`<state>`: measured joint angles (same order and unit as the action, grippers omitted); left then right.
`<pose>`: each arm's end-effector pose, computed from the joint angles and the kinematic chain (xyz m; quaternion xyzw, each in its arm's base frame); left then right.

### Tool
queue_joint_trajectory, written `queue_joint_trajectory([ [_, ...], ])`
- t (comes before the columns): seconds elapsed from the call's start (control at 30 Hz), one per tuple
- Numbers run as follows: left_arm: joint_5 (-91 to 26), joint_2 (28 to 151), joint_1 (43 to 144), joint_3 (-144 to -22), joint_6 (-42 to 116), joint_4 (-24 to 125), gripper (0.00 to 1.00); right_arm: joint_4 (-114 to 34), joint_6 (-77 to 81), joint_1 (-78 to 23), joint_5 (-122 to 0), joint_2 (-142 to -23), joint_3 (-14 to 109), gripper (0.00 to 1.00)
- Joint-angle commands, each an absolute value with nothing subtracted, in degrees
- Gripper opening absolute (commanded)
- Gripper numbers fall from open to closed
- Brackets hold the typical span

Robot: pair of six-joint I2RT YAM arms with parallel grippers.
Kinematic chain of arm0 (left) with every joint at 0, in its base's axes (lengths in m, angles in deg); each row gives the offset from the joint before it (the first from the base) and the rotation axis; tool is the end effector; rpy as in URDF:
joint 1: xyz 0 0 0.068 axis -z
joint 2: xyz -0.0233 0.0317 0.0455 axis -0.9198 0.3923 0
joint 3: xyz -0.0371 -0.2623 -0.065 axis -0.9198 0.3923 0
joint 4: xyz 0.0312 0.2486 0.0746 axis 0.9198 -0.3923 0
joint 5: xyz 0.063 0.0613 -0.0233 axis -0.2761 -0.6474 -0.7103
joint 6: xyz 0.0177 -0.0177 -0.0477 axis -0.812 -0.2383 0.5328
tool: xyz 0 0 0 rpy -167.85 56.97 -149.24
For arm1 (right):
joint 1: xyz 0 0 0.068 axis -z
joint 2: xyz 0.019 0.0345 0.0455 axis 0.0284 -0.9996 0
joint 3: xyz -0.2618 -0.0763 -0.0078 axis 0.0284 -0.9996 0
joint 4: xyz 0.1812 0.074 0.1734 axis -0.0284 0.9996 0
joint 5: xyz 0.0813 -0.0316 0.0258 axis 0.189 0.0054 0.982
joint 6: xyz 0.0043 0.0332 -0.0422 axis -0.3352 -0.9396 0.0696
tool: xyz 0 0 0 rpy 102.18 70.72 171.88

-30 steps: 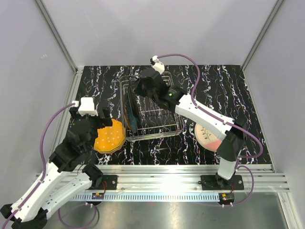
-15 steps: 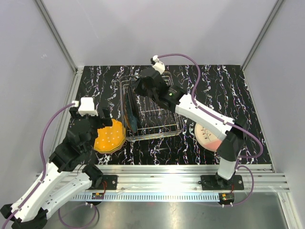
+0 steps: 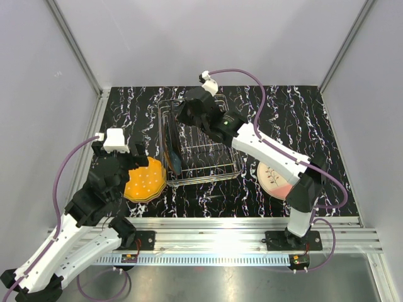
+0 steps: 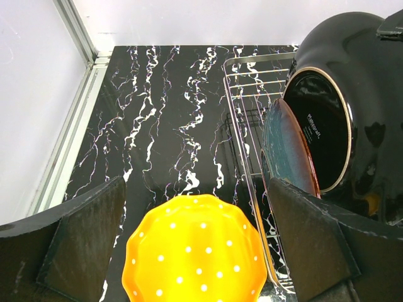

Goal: Load the plates into the dish rack
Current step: Insert the plate into the dish rack

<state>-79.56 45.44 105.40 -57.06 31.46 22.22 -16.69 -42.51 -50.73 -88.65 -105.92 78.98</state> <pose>0.1039 -0.0542 0.3526 -0.0015 0.7575 0.0075 0.6528 0.2705 0.3306 0.4023 0.0915 0.8129 0.3476 0.4582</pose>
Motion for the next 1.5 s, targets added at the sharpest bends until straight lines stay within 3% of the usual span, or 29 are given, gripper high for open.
queue_joint_trajectory([
  [0.0, -79.3, 44.8, 105.3, -56.5, 32.1, 25.6, 0.99, -24.6, -44.6, -51.5, -89.5, -103.9, 82.8, 0.0],
  [0.57, -78.4, 44.8, 105.3, -56.5, 32.2, 25.6, 0.99, -31.2, -46.2, -51.5, -87.7, -102.3, 66.1, 0.0],
  [0.67, -78.3, 44.8, 105.3, -56.5, 32.2, 25.6, 0.99, -31.2, -45.8, -51.5, -86.8, -102.9, 66.1, 0.06],
  [0.97, -78.5, 45.2, 105.3, -56.4, 32.2, 25.6, 0.99, -31.9, -43.0, -51.6, -84.5, -102.3, 67.8, 0.45],
  [1.27, -78.9, 45.2, 105.3, -56.3, 32.1, 25.7, 0.99, -30.8, -38.7, -51.5, -85.5, -94.2, 61.7, 0.52],
  [1.47, -78.9, 45.3, 105.3, -56.2, 32.0, 25.7, 0.99, -23.1, -33.0, -51.2, -96.8, -79.5, 48.8, 0.59],
])
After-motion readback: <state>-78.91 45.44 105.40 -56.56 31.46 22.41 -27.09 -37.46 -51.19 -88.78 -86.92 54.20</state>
